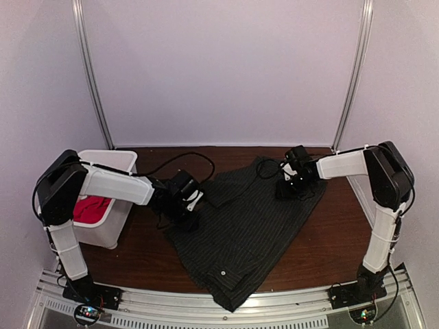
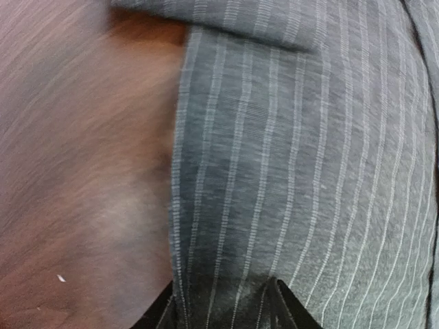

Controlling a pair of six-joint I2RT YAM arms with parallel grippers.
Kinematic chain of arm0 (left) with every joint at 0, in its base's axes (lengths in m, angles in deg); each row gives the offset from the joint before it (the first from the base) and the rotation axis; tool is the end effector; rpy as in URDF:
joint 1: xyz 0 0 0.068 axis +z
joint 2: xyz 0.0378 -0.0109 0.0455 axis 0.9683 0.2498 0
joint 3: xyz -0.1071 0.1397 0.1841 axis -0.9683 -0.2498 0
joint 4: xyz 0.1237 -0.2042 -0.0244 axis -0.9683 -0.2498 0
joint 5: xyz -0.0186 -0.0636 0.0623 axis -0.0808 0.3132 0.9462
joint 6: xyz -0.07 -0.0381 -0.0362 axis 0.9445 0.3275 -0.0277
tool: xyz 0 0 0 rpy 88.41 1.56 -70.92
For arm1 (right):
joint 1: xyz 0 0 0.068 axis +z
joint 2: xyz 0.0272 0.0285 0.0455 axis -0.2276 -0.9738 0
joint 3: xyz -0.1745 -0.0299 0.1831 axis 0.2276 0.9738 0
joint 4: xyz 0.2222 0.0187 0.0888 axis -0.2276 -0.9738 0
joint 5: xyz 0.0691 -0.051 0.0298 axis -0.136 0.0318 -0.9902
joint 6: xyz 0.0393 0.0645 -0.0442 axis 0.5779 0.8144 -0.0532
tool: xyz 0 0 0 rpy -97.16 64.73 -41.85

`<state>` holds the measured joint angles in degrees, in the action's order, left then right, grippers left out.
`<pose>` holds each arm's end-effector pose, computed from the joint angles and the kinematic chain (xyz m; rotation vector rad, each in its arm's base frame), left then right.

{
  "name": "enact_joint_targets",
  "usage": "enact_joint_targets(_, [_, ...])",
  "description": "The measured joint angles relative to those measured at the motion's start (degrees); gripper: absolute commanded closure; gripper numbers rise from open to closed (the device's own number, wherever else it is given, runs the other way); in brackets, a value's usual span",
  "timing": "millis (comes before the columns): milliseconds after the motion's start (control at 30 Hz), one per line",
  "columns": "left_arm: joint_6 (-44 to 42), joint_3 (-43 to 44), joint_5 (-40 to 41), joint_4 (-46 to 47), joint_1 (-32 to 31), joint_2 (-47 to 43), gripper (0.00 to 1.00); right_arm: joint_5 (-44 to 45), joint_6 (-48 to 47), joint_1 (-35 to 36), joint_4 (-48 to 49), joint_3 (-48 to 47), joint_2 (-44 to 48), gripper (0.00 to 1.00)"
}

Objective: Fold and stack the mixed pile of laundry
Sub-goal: Rotate the 1/3-folded shirt at the center of the board.

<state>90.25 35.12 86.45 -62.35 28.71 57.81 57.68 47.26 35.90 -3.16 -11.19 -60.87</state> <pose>0.2423 -0.2557 0.0993 0.6206 2.6969 -0.2966 0.3441 0.1588 0.1095 -0.2475 2.6698 0.4438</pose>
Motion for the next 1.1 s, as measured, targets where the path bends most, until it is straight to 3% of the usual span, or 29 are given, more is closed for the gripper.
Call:
enact_joint_targets(233, [0.9, -0.26, 3.41, 0.39, -0.02, 0.15, 0.74, 0.11, -1.07, 0.0, 1.7, 0.48, -0.35, 0.51])
enact_joint_targets(567, [0.24, 12.59, 8.52, -2.99, 4.68, 9.27, 0.73, -4.68, 2.16, 1.68, 9.68, 17.66, 11.04, 0.49])
enact_joint_targets(867, [-1.95, 25.29, 5.81, -4.7, 11.13, 17.75, 0.72, -10.64, 12.22, 17.46, 12.35, 28.41, 20.83, 0.48])
enact_joint_targets(1100, [-3.45, 26.84, 3.96, -5.79, 12.33, 18.58, 0.69, -12.66, 19.32, 25.92, 12.02, 34.51, 27.34, 0.47])
